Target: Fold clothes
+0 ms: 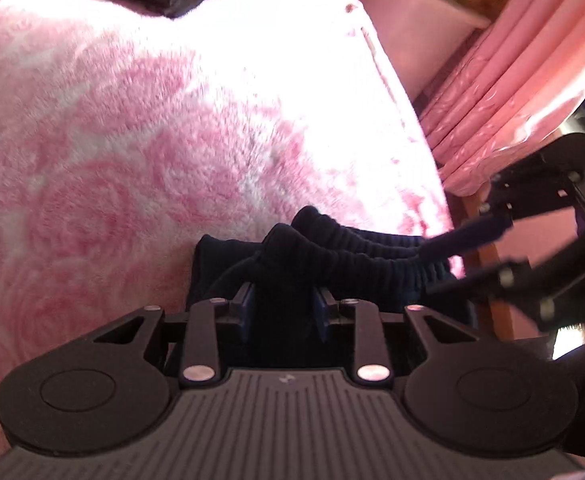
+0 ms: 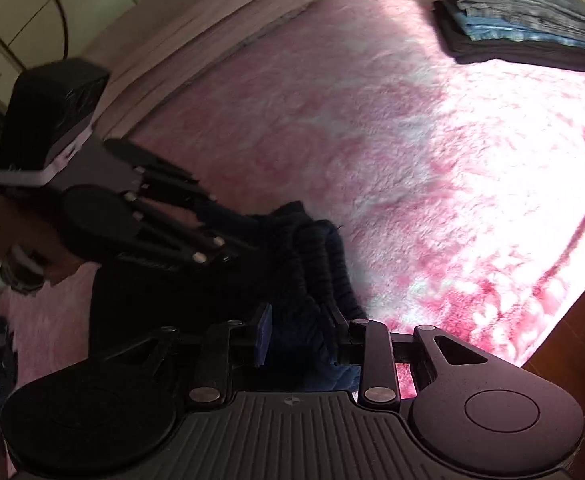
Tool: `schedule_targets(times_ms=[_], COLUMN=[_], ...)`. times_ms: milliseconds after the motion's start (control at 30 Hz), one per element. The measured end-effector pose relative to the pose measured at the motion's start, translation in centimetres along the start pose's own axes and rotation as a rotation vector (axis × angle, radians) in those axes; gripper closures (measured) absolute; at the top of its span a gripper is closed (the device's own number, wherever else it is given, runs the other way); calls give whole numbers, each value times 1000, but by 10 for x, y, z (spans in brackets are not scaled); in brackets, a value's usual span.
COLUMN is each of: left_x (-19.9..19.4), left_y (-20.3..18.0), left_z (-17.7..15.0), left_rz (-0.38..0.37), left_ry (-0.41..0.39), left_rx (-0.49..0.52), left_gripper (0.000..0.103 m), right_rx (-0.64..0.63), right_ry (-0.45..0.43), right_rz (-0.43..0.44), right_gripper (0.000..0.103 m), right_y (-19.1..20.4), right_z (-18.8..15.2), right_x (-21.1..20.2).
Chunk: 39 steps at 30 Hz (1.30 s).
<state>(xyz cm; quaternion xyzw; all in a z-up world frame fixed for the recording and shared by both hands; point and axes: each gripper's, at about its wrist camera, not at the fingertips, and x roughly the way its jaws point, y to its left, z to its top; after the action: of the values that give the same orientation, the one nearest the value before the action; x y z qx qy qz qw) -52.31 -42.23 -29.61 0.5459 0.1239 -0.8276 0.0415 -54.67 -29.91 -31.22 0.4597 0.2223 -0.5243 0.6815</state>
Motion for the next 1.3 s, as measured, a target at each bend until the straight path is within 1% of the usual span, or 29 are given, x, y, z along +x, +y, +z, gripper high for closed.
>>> schedule_targets(times_ms=[67,100,133,200,233,300,367,400,433,467,500,567,633,700,767,833,933,967,1000,1033,1067,1133,1233,1300], left_x=[9,14,17,15,15,15,15,15,16,16,14,6,-4,-21,-44,-60,-78,-82,-79,-77,-74,-74,-78,-81], left_y=[3,4,5,6,6,5,4,3,2,0,-2,-6,-10,-16,-25,-32,-38,-40,-44,-47,-50,-54,-57,-61], left_z=[2,3,3,2,1,1,0,-1,-3,-5,-7,-12,-19,-34,-62,-99,-158,-176,-192,-206,-216,-228,-225,-226], left_rz=[-7,-10,-12,-11,-11,-9,-9,-9,-9,-4,3,20,38,70,111,141,188,204,222,240,261,296,322,339], left_ry=[9,13,16,15,12,9,3,-1,-9,-21,-32,-50,-66,-71,-81,-59,-12,7,33,57,66,38,36,36], left_rx=[5,8,10,13,14,22,41,53,66,76,79,74,69,57,39,-12,-94,-117,-132,-144,-149,-168,-202,-202], left_gripper=[76,76,75,75,75,75,75,75,75,75,75,75,75,77,77,77,77,77,77,77,77,77,77,77], right_rx=[-86,-113,-117,-84,-87,-158,-230,-235,-214,-193,-185,-238,-232,-190,-166,-141,-151,-153,-158,-171,-184,-210,-250,-271], right_ry=[16,7,9,2,-9,-7,18,40,59,75,64,55,60,64,60,59,69,77,89,108,127,164,221,248], right_rz=[-41,-58,-74,-121,-108,-71,-47,-60,-74,-87,-82,-96,-123,-153,-180,-174,-184,-191,-207,-213,-219,-230,-247,-251], right_gripper=[72,72,72,71,71,72,72,72,72,75,77,77,77,76,76,76,75,72,60,56,55,55,55,55], right_y=[0,-2,-5,-6,-4,13,26,24,16,8,2,6,11,13,20,26,43,48,53,60,67,80,100,110], right_z=[-4,-5,-5,-4,-6,-15,-28,-35,-41,-46,-50,-55,-59,-65,-71,-81,-94,-97,-100,-101,-102,-105,-109,-110], right_x=[18,18,15,2,-9,-18,-7,2,11,20,22,20,12,3,-6,-13,-13,-12,-10,-8,-5,0,7,8])
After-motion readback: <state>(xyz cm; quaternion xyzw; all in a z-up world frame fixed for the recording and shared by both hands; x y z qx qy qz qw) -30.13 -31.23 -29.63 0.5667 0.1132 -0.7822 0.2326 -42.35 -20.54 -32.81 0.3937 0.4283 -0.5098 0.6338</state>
